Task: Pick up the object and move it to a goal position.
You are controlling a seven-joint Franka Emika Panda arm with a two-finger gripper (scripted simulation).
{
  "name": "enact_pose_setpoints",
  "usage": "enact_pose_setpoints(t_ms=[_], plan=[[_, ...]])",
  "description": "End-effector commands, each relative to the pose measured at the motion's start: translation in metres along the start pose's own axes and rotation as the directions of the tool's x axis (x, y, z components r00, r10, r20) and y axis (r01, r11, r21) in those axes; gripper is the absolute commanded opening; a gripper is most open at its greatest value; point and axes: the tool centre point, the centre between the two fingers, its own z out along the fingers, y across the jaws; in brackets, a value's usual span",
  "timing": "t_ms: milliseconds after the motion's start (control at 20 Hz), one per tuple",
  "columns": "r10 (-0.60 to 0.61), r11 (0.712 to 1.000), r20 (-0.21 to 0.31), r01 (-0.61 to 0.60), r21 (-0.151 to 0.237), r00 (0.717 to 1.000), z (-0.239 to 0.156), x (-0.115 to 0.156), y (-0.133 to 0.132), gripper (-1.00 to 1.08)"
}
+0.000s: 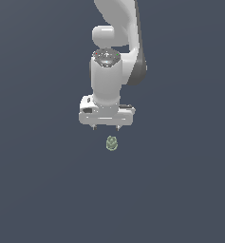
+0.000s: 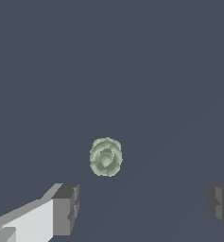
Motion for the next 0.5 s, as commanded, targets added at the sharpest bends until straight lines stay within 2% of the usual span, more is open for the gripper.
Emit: enact_pose_setpoints(t_ms=[0,450], plan=[[0.000,1.000,0.000,0.000,0.000,1.000,0.0000,0.0000,0.0000,1.00],[-0.034,0.999,-0.001,0.034,0.002,0.999,-0.0054,0.0032,0.0023,1.00]])
